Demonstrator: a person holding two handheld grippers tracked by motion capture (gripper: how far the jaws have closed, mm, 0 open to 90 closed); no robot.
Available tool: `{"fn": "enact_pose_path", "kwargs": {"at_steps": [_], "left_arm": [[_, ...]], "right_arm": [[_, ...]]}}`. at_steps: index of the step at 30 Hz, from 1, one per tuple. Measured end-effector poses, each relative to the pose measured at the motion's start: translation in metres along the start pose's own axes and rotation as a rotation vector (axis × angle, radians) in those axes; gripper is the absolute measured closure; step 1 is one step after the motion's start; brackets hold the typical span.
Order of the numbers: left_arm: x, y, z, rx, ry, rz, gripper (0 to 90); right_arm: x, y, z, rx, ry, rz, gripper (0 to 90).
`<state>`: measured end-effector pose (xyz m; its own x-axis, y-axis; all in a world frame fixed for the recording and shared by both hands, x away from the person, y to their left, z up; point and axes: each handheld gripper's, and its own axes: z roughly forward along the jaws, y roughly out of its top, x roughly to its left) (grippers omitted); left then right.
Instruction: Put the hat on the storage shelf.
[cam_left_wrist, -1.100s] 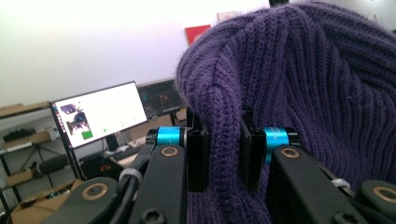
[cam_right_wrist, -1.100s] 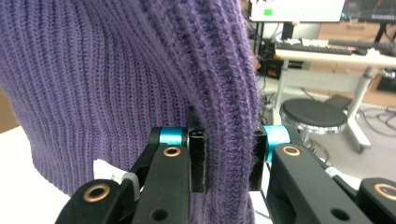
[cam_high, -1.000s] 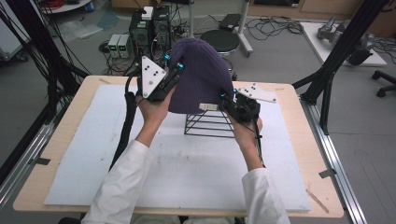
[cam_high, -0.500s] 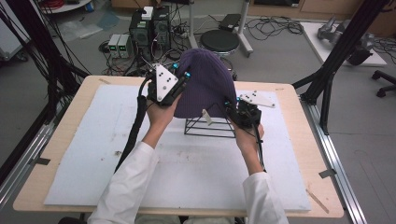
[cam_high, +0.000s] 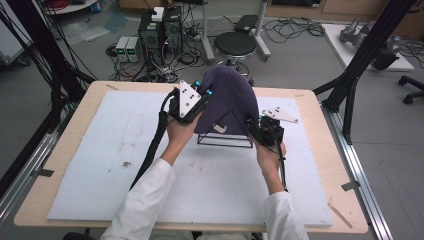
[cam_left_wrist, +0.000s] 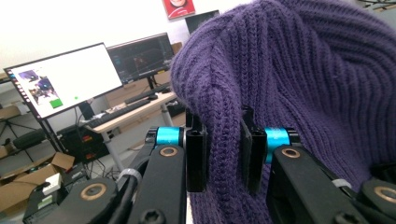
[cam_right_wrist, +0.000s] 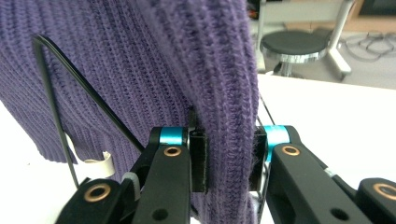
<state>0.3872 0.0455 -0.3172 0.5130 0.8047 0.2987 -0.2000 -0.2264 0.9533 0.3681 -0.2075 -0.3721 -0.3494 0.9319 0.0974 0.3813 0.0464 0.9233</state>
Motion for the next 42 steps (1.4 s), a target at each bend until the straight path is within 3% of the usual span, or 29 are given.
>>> {"fn": "enact_pose_path", "kwargs": {"at_steps": [5, 15, 24, 26, 28, 29, 32, 34, 38, 42], "left_arm": [[-0.005, -0.007, 0.001, 0.026, -0.007, -0.012, 76.3], [-0.016, -0.024, -0.003, 0.062, -0.026, -0.025, 76.0], [-0.016, -0.028, -0.006, 0.064, -0.029, -0.038, 75.6], [-0.015, -0.027, -0.006, 0.064, -0.03, -0.042, 75.4], [-0.013, -0.027, -0.006, 0.062, -0.026, -0.053, 74.3], [-0.012, -0.028, -0.006, 0.067, -0.024, -0.061, 72.3], [-0.009, -0.03, -0.005, 0.088, -0.012, -0.09, 63.5], [-0.006, -0.031, -0.006, 0.082, -0.028, -0.114, 55.2], [-0.003, -0.031, -0.009, 0.073, -0.043, -0.124, 41.6], [0.001, -0.031, -0.014, 0.069, -0.05, -0.14, 35.3]], "right_arm": [[-0.002, -0.002, 0.002, 0.033, -0.027, 0.003, 77.7], [-0.007, -0.011, 0.01, 0.169, -0.047, 0.076, 75.1], [-0.01, -0.012, 0.01, 0.185, -0.032, 0.101, 72.0], [-0.01, -0.012, 0.011, 0.189, -0.026, 0.096, 67.3], [-0.009, -0.012, 0.01, 0.188, -0.027, 0.091, 56.4], [-0.01, -0.011, 0.01, 0.182, -0.035, 0.092, 46.8], [-0.009, -0.01, 0.009, 0.17, -0.067, 0.087, 36.2], [-0.008, -0.009, 0.008, 0.163, -0.082, 0.084, 31.9], [-0.007, -0.008, 0.006, 0.161, -0.092, 0.085, 29.0], [-0.006, -0.005, 0.0, 0.132, -0.06, 0.101, 21.7]]}}
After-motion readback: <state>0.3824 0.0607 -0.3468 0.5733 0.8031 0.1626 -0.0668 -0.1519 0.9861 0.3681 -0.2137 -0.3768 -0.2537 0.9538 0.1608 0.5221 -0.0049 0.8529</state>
